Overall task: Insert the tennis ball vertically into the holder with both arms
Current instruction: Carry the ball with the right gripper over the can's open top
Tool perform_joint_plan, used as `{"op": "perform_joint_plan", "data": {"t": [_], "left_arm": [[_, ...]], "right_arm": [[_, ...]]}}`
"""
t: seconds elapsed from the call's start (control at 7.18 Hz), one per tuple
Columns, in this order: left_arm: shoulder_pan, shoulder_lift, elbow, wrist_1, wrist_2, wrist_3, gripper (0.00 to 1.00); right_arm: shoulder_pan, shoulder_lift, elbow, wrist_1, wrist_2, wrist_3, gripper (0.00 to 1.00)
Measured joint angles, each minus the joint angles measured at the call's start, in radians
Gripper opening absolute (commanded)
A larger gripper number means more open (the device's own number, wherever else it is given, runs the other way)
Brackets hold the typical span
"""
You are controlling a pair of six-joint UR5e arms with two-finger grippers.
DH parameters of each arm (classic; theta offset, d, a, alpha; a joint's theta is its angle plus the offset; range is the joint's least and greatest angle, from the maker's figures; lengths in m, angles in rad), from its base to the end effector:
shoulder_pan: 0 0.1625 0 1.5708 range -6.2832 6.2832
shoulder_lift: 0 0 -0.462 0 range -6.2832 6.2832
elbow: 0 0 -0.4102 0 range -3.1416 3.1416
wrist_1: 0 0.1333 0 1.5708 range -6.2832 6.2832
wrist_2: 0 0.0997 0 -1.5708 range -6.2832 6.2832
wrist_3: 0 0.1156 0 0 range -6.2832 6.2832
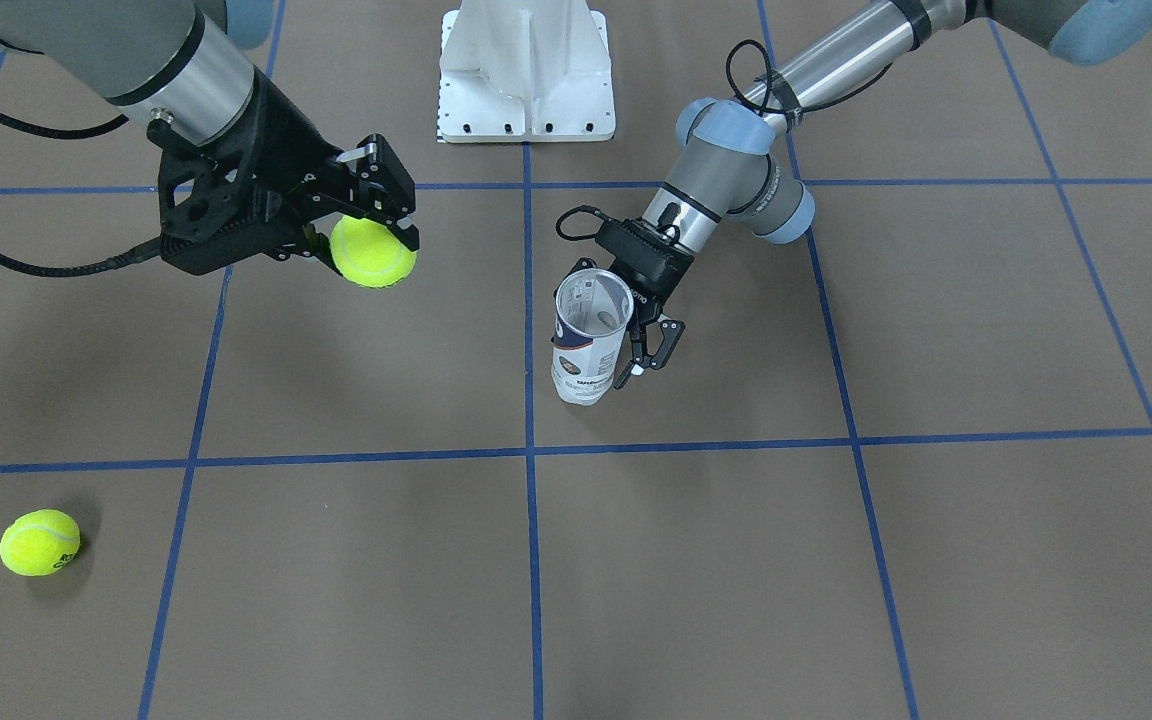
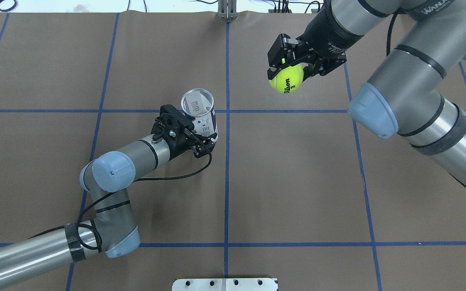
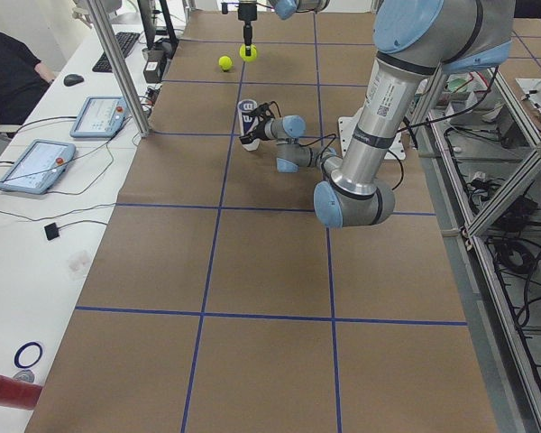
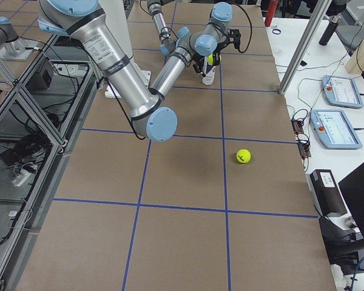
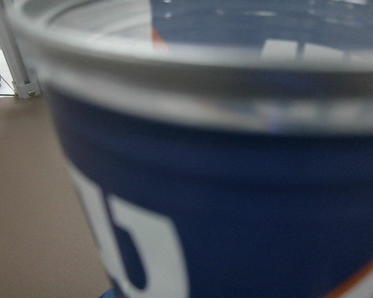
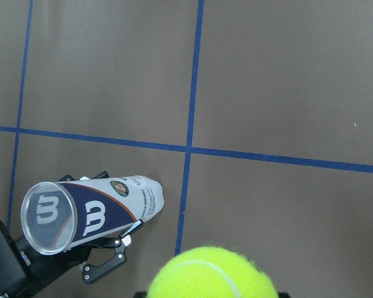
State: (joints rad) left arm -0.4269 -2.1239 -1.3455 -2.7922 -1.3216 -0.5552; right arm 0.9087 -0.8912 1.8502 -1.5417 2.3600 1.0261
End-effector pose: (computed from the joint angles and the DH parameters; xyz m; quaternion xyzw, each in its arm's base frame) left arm 0.6113 -0.4558 0.3263 0.5250 0.4625 0.1226 0.7039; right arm -0.3584 -0.5432 0.1476 0.0379 -0.5520 -0.0322 0.8323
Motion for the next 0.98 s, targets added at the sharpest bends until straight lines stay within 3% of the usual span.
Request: {"op": "perform_joint_plan", "data": {"t": [0.98], "left_arm": [[0.002, -0.023, 0.0, -0.001, -0.001, -0.005, 0.99]], "right_arm": [[-0.098, 0.123, -0.066, 0.004, -0.098, 0.081, 0.0]]}}
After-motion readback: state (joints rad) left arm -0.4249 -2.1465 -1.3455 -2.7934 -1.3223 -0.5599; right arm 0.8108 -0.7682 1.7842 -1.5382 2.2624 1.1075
